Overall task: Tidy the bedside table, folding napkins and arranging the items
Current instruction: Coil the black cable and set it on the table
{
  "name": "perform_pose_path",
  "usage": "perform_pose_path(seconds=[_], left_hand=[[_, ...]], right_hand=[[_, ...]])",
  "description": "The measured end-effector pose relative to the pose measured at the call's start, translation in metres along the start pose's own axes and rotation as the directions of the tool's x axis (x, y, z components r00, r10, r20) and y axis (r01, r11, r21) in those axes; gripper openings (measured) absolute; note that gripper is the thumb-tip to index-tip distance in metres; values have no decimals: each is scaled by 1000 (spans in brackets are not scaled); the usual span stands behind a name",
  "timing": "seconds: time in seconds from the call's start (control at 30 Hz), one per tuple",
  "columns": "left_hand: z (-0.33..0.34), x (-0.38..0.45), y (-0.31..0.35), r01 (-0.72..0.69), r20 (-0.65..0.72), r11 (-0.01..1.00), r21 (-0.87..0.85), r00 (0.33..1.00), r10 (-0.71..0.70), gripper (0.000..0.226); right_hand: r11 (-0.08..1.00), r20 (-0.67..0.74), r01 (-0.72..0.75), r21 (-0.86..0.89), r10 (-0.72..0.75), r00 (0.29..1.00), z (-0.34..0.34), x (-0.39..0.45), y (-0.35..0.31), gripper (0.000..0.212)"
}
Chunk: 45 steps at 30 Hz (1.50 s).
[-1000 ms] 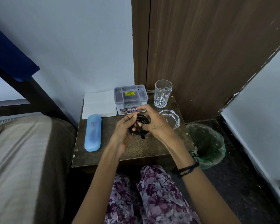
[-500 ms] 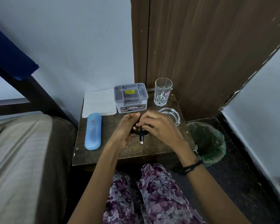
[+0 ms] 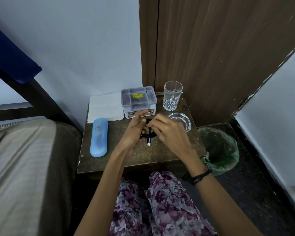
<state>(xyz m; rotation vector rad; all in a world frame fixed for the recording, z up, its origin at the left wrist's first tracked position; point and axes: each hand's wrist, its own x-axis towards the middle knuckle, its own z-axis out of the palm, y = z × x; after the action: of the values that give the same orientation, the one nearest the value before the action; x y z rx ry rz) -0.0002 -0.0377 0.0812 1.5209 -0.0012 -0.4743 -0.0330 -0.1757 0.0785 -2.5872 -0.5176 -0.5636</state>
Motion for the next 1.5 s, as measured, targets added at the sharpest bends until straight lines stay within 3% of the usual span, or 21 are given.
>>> perform_pose_path(seconds=[0.2,0.4,0.53,0.63,0.8,0.97,1.2,1.5], left_hand=[[1,3,-4,-5,-10,999,44,1000,6,28],[6,7,0,-50,8,994,96,999,50,27],[13,8,-3,-91,25,985,143,996,89,26],[14,11,-6,-125,-12,976,179,992,129,26],[10,13,-17,-121,-159,990,70,979,131,28],[14,8,-30,-209,-206,975,79,953,221,33],[18,1,-36,-347,-156,912,219,910,384,40],[18,-4,-30,-349,-46,910,223,929,367,50]], right_hand=[[997,244,54,57,-66,968,-19,10,7,18],[990,393,135,-31,-112,913,-28,20,13,14],[985,338,116,-129,-67,939,-17,15,14,12],[992,302,58,-110,-22,953,-10,9,14,9],[953,142,-293,73,281,949,1,0,6,10],[877,144,-481,20,473,869,17,-7,-2,16],[837,29,-537,104,537,843,26,-4,-18,25],[833,-21,-530,158,539,842,26,-7,-22,23]])
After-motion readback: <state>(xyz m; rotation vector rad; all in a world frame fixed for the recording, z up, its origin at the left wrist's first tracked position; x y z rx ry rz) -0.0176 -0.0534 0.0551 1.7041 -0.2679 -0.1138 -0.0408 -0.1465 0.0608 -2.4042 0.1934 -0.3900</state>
